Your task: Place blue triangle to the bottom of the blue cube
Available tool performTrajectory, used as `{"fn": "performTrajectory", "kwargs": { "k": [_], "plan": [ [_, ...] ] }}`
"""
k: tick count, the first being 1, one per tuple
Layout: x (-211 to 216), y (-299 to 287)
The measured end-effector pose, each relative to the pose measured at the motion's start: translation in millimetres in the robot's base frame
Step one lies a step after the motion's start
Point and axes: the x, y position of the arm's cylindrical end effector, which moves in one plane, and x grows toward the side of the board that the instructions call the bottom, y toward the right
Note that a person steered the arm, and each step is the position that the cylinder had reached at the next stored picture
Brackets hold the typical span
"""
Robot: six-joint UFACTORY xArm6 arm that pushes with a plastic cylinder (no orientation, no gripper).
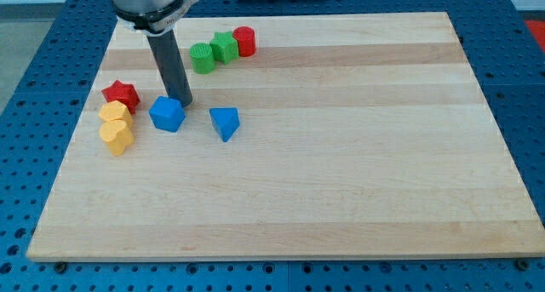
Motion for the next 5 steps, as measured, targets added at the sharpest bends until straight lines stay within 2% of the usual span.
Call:
{"fn": "performTrajectory", "kwargs": {
  "k": [1, 2, 3, 4, 5],
  "plan": [
    [4, 21],
    [-7, 111],
    [-1, 200],
    [27, 215],
    [28, 184]
  ]
}}
